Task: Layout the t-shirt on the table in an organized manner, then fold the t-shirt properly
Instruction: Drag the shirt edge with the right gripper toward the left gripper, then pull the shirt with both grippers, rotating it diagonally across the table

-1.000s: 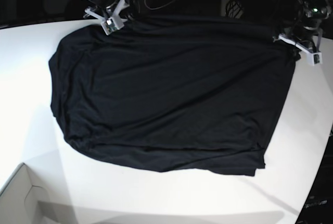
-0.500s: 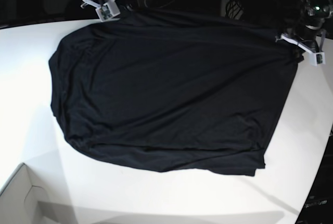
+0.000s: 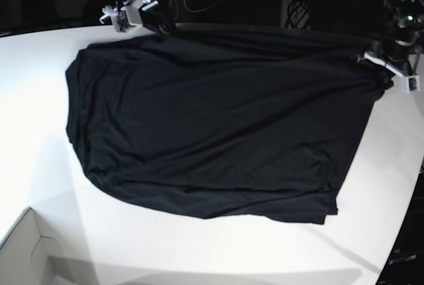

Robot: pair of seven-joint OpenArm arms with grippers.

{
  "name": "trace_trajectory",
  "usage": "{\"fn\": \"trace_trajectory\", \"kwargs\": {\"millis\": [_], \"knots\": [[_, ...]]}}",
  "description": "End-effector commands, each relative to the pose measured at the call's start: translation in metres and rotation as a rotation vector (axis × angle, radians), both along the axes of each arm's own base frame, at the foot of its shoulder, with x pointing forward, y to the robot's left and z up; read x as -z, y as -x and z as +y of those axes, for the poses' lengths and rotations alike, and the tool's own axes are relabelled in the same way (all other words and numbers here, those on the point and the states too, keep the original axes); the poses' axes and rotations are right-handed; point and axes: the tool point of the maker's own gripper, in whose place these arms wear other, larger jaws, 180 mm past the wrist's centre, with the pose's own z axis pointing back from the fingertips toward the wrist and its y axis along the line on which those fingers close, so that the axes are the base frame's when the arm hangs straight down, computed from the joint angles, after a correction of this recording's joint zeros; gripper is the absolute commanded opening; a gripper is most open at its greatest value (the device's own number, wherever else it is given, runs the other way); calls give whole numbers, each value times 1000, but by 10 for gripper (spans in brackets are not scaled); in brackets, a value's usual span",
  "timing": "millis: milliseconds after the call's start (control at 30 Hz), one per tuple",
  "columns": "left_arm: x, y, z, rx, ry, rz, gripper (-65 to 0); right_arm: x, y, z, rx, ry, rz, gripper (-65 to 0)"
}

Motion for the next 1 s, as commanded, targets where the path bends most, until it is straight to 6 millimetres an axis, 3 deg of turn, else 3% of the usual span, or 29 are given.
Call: {"fn": "trace_trajectory", "kwargs": {"millis": [0, 233, 467, 633, 800, 967], "knots": [[-16, -9, 6, 1, -27, -52, -649, -10, -6, 0, 11, -18, -40, -650], [-23, -26, 5, 3, -22, -89, -649, -15, -21, 0, 7, -18, -81, -650], [-32, -42, 7, 4, -41, -114, -649, -6, -41, 1, -30, 38, -53, -650], [-19, -59, -2, 47, -77, -59, -648, -3, -53, 0, -51, 75, -35, -650], [-22, -72, -2, 43, -70, -76, -648, -4, -65, 0, -57, 93, -46, -650], [-23, -88, -4, 51, -75, -76, -648, 6, -77, -4, -55, 113, -32, -650]]}}
